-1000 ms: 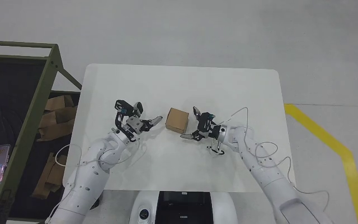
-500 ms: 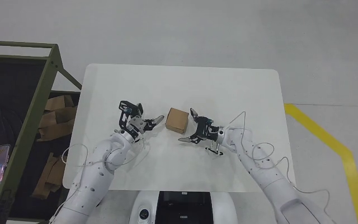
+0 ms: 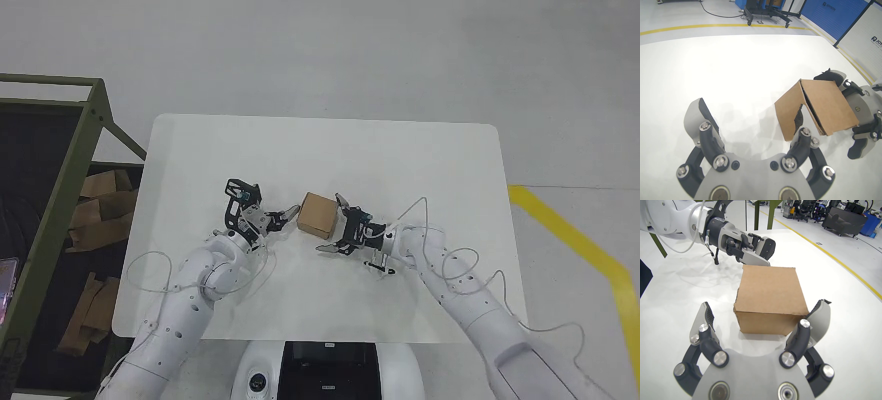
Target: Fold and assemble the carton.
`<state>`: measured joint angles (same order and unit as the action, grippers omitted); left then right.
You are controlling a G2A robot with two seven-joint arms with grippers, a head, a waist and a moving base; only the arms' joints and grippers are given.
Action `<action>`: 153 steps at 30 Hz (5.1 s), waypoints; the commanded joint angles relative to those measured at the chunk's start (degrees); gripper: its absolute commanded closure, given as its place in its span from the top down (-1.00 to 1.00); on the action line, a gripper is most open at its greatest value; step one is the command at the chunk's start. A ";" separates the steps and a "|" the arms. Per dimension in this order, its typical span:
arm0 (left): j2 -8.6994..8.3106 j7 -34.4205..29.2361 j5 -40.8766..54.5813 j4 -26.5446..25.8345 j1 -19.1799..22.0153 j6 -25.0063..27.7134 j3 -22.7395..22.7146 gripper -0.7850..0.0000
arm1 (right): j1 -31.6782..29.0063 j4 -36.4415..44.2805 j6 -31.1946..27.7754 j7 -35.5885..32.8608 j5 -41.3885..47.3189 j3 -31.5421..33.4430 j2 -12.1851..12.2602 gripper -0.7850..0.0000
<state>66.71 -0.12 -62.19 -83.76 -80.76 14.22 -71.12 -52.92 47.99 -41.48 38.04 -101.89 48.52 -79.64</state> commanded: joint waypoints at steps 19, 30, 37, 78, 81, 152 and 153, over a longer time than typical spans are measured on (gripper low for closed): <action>0.52 -0.49 1.01 1.21 1.06 -0.81 -0.14 1.00 | 4.14 -7.57 2.41 5.28 2.48 -2.54 -1.23 1.00; 1.32 -1.33 2.71 4.08 3.96 -0.60 1.63 1.00 | 7.42 -11.13 -1.51 9.06 -0.96 -5.20 -1.29 1.00; 1.68 -1.29 2.69 5.08 5.26 0.04 2.48 1.00 | 9.15 -14.07 -1.95 11.34 -1.33 -6.89 -1.92 1.00; 2.76 -1.70 1.52 5.68 6.60 0.13 3.59 1.00 | 11.95 -20.78 1.12 17.15 0.84 -11.06 -4.06 0.70; 2.79 -1.64 1.38 5.56 6.52 0.14 3.52 1.00 | 11.98 -20.80 1.17 17.24 0.90 -11.20 -4.06 0.77; -0.52 8.21 10.01 -17.71 -17.27 14.58 -20.83 1.00 | -4.80 46.11 -14.16 -2.38 9.56 16.44 15.02 -1.00; -0.52 8.21 10.01 -17.71 -17.27 14.58 -20.83 1.00 | -4.80 46.11 -14.16 -2.38 9.56 16.44 15.02 -1.00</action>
<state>66.19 8.10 -52.17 -101.47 -98.02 28.81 -91.96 -57.81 94.38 -55.65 35.28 -92.28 65.01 -64.60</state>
